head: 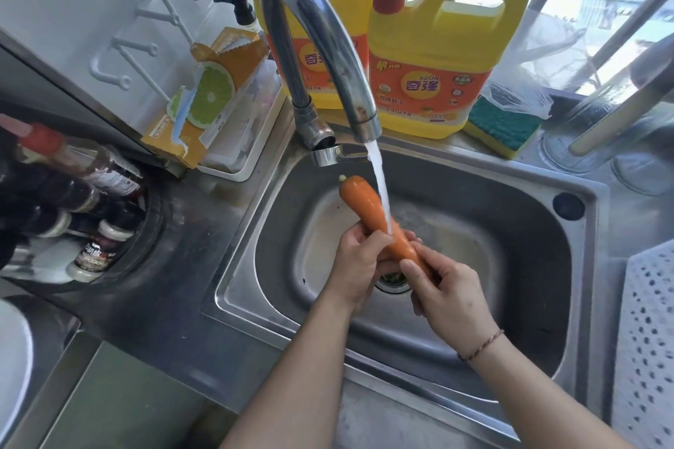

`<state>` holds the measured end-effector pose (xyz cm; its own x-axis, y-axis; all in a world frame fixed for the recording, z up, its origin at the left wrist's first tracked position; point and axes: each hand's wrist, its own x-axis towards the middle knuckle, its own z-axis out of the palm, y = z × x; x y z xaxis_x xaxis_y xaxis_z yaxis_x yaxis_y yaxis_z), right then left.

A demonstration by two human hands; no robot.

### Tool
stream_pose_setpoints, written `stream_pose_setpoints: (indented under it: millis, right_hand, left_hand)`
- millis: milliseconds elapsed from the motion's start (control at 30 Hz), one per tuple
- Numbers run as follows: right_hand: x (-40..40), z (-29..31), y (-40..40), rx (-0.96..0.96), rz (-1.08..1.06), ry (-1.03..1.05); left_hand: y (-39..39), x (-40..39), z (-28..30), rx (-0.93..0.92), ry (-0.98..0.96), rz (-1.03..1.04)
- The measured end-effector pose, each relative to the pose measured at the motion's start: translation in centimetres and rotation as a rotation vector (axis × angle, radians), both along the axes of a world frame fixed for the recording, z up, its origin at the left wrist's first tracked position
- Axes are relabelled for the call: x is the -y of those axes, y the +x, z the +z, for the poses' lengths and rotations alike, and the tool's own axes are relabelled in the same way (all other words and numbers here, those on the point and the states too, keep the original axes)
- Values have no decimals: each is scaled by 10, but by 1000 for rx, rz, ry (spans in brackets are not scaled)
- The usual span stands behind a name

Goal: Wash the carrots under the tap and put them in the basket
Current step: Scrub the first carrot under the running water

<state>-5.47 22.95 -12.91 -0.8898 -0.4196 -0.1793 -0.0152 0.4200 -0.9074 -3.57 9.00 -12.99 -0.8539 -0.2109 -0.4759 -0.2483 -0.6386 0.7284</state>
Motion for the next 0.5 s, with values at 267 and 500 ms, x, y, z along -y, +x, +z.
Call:
stream_pose_setpoints:
  millis: [267, 500]
  right_hand:
    - [3, 1, -1, -121, 28, 38]
    - [1, -7, 4, -501, -31, 183]
  left_hand:
    - [-5, -5, 0, 76, 15, 75]
    - [-5, -6, 3, -16, 126, -11]
